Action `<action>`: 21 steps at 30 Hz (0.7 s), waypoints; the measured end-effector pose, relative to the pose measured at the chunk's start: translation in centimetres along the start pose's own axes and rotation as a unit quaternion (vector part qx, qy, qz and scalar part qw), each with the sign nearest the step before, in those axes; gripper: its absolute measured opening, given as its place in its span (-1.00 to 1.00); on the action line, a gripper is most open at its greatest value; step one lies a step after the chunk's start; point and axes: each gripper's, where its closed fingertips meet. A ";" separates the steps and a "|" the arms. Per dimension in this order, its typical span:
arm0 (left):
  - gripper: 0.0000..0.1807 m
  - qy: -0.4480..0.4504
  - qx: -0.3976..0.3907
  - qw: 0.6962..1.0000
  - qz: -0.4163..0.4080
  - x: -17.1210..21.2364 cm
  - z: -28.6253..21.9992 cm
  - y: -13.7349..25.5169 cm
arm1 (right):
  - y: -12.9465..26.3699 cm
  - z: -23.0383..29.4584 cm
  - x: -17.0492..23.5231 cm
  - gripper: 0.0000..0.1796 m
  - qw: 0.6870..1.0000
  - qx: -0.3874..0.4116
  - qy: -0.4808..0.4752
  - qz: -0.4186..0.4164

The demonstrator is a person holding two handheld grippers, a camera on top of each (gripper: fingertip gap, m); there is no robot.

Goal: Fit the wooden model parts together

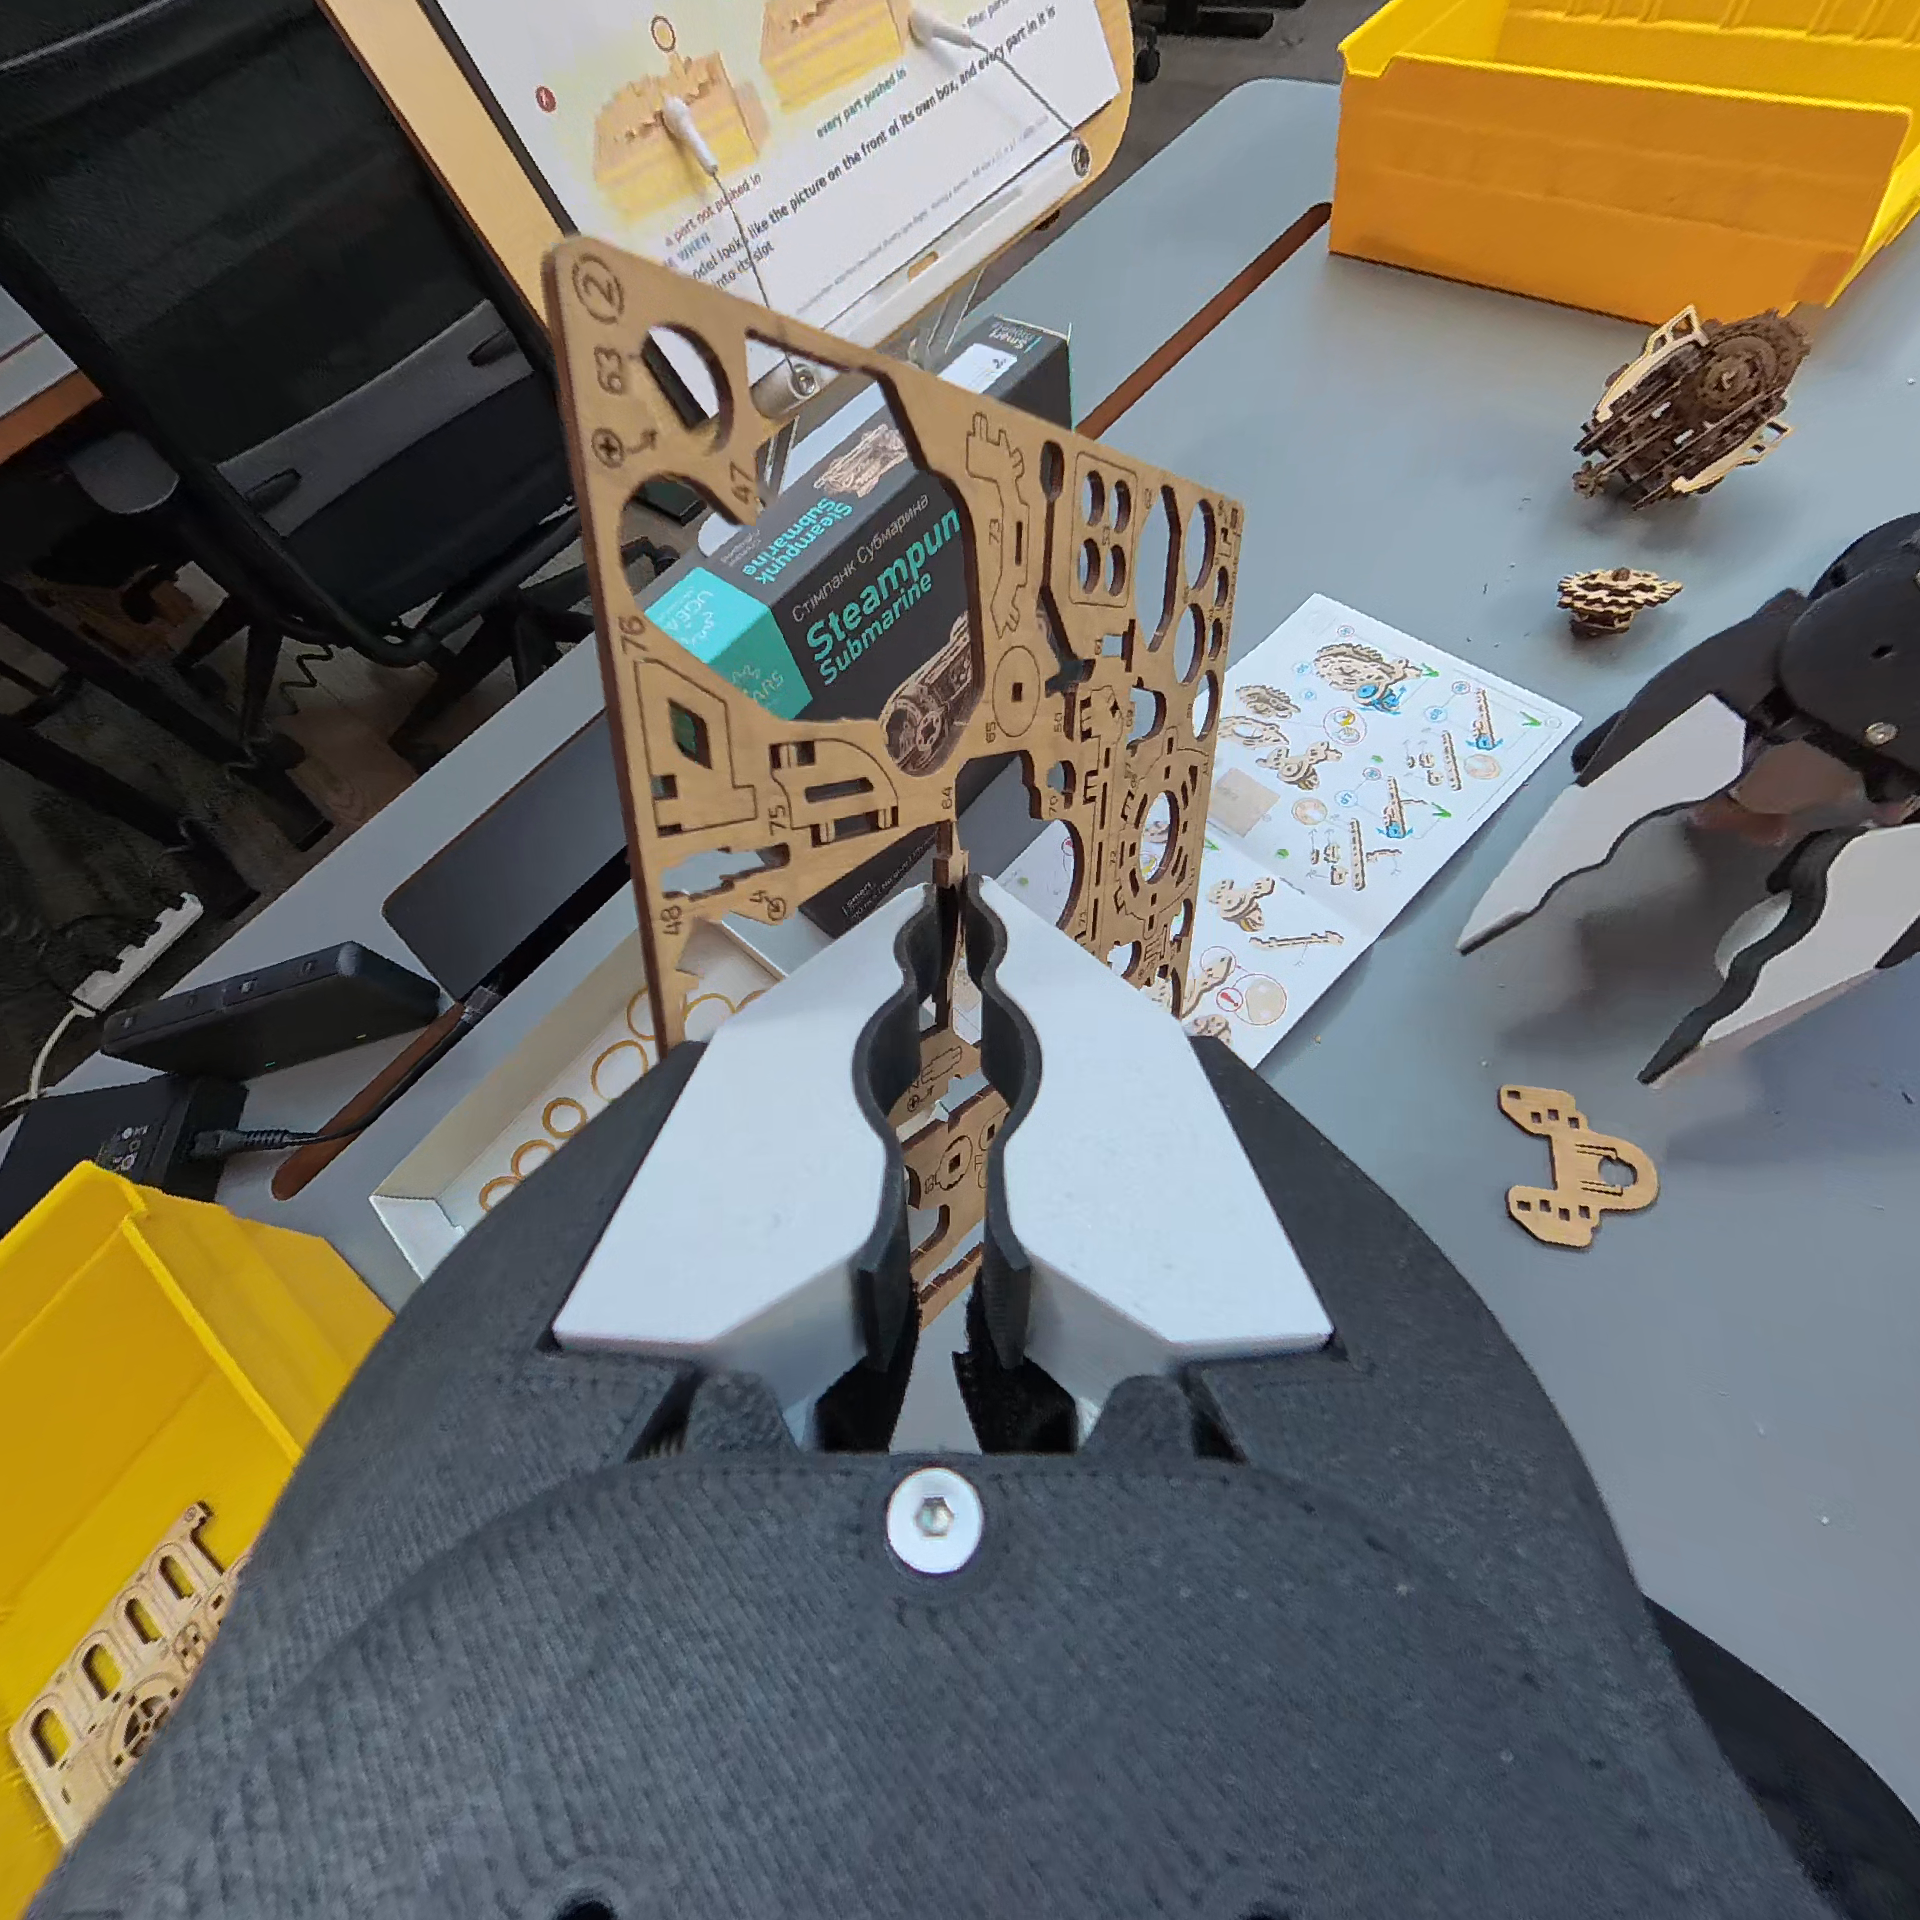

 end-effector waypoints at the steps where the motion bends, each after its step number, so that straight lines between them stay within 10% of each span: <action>1: -0.98 -0.003 -0.003 1.000 0.008 0.3 0.1 -0.1 | 0.4 -0.7 0.0 -0.28 1.000 0.012 -0.003 -0.004; 21: -0.99 -0.023 0.026 0.997 0.067 2.2 -1.2 -1.1 | 1.3 -1.2 1.1 -1.00 0.998 0.000 0.062 -0.007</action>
Point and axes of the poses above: each gripper's, where its closed fingertips meet, y back along the fingers, x out of its underside, z = x × y across the jaws, and after that the axes turned 3 degrees about z, right-handed
